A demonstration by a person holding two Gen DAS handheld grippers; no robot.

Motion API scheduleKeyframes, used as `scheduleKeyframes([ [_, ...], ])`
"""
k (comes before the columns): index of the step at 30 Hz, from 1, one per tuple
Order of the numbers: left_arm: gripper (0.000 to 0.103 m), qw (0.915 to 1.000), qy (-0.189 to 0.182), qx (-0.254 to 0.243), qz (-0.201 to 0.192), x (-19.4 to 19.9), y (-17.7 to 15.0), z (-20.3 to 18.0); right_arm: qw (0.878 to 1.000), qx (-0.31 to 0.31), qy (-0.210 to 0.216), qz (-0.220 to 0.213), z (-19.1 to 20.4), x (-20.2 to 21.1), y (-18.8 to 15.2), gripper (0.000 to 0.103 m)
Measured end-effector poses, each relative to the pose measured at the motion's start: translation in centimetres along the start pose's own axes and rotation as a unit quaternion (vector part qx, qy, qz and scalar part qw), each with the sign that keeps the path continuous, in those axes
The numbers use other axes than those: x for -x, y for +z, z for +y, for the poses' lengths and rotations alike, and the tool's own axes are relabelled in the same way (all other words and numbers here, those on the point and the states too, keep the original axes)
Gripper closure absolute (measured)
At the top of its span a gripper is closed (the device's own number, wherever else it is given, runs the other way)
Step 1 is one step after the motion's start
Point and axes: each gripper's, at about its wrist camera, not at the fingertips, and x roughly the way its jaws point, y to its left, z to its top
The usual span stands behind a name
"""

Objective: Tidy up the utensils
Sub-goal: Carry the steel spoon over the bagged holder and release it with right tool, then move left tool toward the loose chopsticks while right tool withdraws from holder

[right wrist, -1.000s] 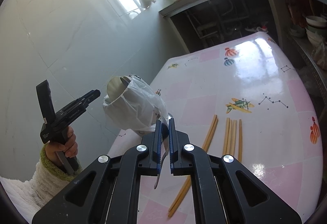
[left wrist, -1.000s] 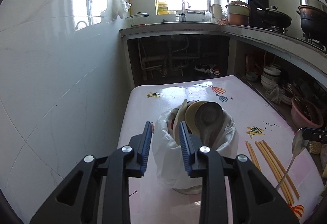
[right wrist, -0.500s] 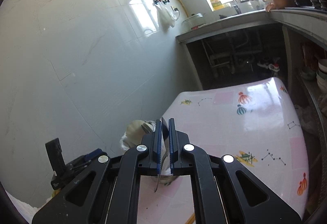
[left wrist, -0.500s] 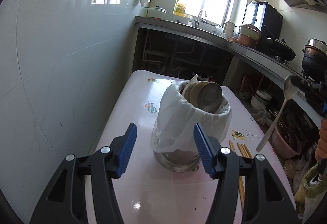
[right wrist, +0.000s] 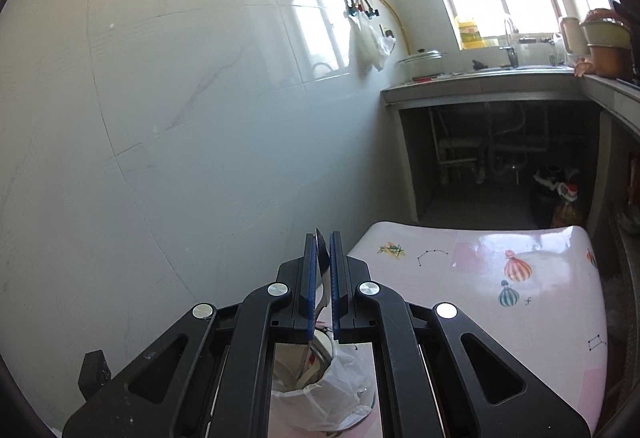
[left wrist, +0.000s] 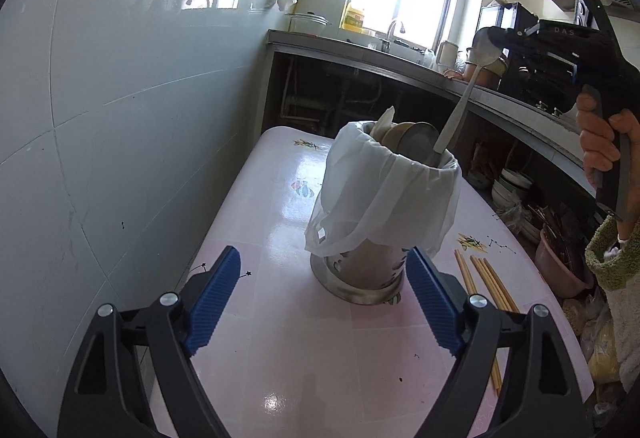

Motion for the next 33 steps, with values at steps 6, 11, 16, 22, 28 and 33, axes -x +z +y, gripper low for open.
scheduleKeyframes([
  [6,0.013,0.9998,-0.010,0.015,-0.006,-0.2,-0.3,1.0,0.997,0.063,-0.020,0.034,1.5,-3.1,-2.0,0.100],
  [11,0.009,0.9999,-0.006,0.001,-0.009,-0.4,-0.4,1.0,0.992,0.110,-0.021,0.064,2.5,-4.2,-3.9,0.100],
  [16,0.006,0.9999,-0.009,-0.003,-0.006,-0.4,-0.6,1.0,0.979,0.170,-0.018,0.106,4.3,-5.3,-6.1,0.101],
  [22,0.006,0.9999,-0.009,-0.008,-0.004,-0.4,-0.8,0.9,0.960,0.230,-0.016,0.156,6.1,-6.2,-8.9,0.101],
  [28,0.006,0.9999,-0.007,-0.010,-0.001,-0.5,-0.9,0.8,0.954,0.238,-0.021,0.183,6.2,-7.0,-9.8,0.101],
  [33,0.006,0.9999,-0.002,-0.014,0.002,-0.3,-0.9,0.6,0.964,0.205,-0.009,0.169,5.7,-5.6,-8.6,0.100],
])
